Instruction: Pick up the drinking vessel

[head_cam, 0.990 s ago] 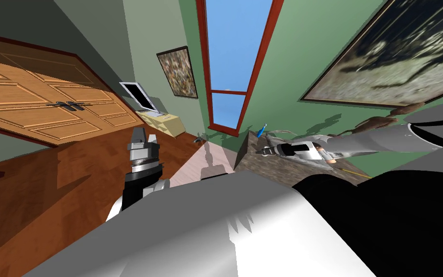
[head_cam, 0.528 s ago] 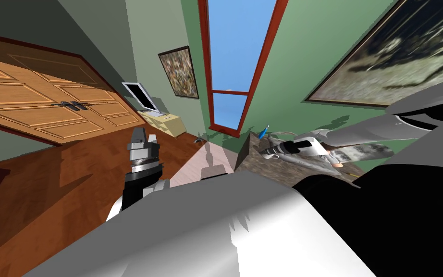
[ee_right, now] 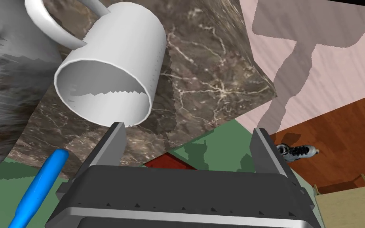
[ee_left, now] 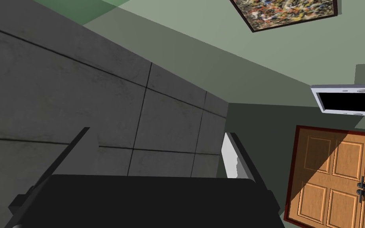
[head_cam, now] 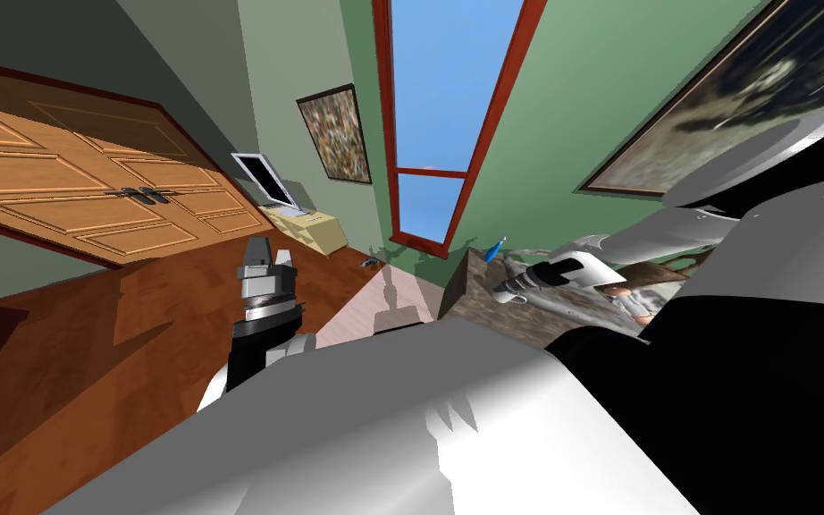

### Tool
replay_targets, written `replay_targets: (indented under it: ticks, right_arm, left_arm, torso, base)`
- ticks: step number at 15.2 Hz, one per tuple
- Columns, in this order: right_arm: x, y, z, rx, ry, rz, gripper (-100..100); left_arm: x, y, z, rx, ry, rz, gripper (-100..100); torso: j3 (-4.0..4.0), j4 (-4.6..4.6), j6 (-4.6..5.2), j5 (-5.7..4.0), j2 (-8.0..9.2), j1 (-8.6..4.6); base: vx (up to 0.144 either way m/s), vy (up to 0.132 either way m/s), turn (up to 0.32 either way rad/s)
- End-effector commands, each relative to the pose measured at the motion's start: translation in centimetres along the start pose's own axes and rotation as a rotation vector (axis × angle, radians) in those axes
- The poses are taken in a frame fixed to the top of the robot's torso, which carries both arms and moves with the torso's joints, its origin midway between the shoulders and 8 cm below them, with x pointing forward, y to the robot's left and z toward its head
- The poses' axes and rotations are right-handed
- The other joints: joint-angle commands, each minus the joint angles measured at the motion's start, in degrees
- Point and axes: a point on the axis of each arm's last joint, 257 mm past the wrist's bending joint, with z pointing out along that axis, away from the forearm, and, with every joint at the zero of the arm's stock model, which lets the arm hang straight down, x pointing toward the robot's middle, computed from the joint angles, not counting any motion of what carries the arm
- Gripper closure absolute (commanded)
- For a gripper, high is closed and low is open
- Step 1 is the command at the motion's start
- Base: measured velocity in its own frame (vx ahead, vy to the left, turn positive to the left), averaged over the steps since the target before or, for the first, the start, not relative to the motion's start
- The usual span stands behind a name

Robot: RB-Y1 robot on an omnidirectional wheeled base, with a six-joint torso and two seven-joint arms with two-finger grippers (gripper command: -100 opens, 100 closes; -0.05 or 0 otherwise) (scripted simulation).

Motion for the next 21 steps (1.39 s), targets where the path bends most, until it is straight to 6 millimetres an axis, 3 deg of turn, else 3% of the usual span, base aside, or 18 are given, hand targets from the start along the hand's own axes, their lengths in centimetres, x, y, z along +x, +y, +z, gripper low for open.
replay_targets:
  ticks: [1,8,9,14,17,18,21]
  right_arm:
    - [1.1,-0.3,0.0,0.013,0.039,0.004,-100]
    - [6.7,-0.4,0.1,0.027,0.173,0.048,-100]
    - [5.4,-0.5,0.2,0.026,0.149,0.037,-100]
    - [8.0,-1.2,1.3,0.033,0.148,0.061,-100]
    - [8.2,-1.1,1.4,0.032,0.147,0.064,-100]
    - [8.3,-1.2,1.4,0.033,0.148,0.064,100]
    - [8.3,-1.3,1.4,0.036,0.149,0.063,100]
  left_arm:
    - [0.0,0.0,0.0,0.0,0.0,0.0,0]
    - [0.0,0.0,0.0,0.0,0.0,0.0,0]
    - [0.0,0.0,0.0,0.0,0.0,0.0,0]
    - [0.0,0.0,0.0,0.0,0.0,0.0,0]
    - [0.0,0.0,0.0,0.0,0.0,0.0,0]
    - [0.0,0.0,0.0,0.0,0.0,0.0,0]
    - [0.0,0.0,0.0,0.0,0.0,0.0,0]
  torso:
    - [0.0,0.0,0.0,0.0,0.0,0.0]
    - [0.05,0.02,0.0,-0.02,0.09,-0.04]
    - [0.02,0.01,0.0,-0.03,0.04,-0.08]
    - [0.16,0.07,0.01,0.02,0.28,0.17]
    - [0.19,0.08,0.01,0.04,0.32,0.21]
    - [0.19,0.08,0.01,0.04,0.33,0.19]
    - [0.2,0.09,-0.01,-0.04,0.35,0.21]
  base:
    - [0.083,-0.043,0.031]
    - [0.061,-0.038,0.027]
    - [0.049,-0.036,0.019]
    - [0.015,0.012,0.06]
    - [0.008,0.016,0.043]
    - [0.0,0.0,0.0]
    - [0.001,-0.004,0.001]
